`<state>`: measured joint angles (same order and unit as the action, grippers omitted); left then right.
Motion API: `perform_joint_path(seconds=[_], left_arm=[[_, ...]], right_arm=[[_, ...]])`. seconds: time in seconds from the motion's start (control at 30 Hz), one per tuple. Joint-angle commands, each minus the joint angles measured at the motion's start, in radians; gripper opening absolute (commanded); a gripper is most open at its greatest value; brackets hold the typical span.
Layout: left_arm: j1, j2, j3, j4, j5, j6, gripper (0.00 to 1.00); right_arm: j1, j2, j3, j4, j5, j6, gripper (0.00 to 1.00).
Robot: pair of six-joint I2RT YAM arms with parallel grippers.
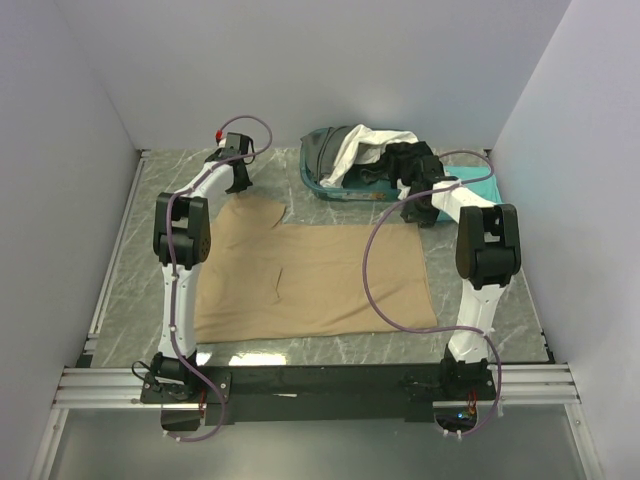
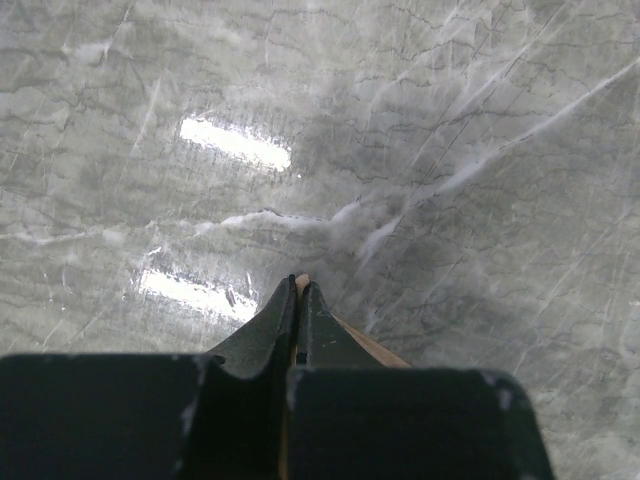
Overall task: Fold and stack the t-shirts
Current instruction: Fold the tshirt
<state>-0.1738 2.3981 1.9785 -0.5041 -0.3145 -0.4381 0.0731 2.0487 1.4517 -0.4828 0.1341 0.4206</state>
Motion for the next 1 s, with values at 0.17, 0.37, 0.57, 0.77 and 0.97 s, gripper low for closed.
perform_joint_path(seconds=[0.17, 0.37, 0.57, 0.77, 0.97], left_arm=[[-0.001, -0.024, -0.029, -0.022, 0.014, 0.006, 0.01], [-0.001, -0.040, -0.046, -0.020, 0.008, -0.001, 0.01], [-0.001, -0.091, -0.084, -0.016, 0.003, -0.021, 0.01], [-0.001, -0.215, -0.181, 0.002, 0.014, -0.066, 0.01], [-0.006, -0.385, -0.377, 0.019, 0.002, -0.135, 0.01]], right_arm=[[-0.010, -0.018, -0.007, -0.004, -0.024, -0.008, 0.43], [-0.009, -0.016, -0.007, -0.004, -0.019, -0.017, 0.09], [-0.009, -0.030, -0.010, -0.022, 0.033, -0.028, 0.00], [-0.003, -0.134, -0.085, 0.058, -0.023, -0.048, 0.00], [0.022, -0.231, -0.137, 0.067, -0.054, -0.046, 0.00]])
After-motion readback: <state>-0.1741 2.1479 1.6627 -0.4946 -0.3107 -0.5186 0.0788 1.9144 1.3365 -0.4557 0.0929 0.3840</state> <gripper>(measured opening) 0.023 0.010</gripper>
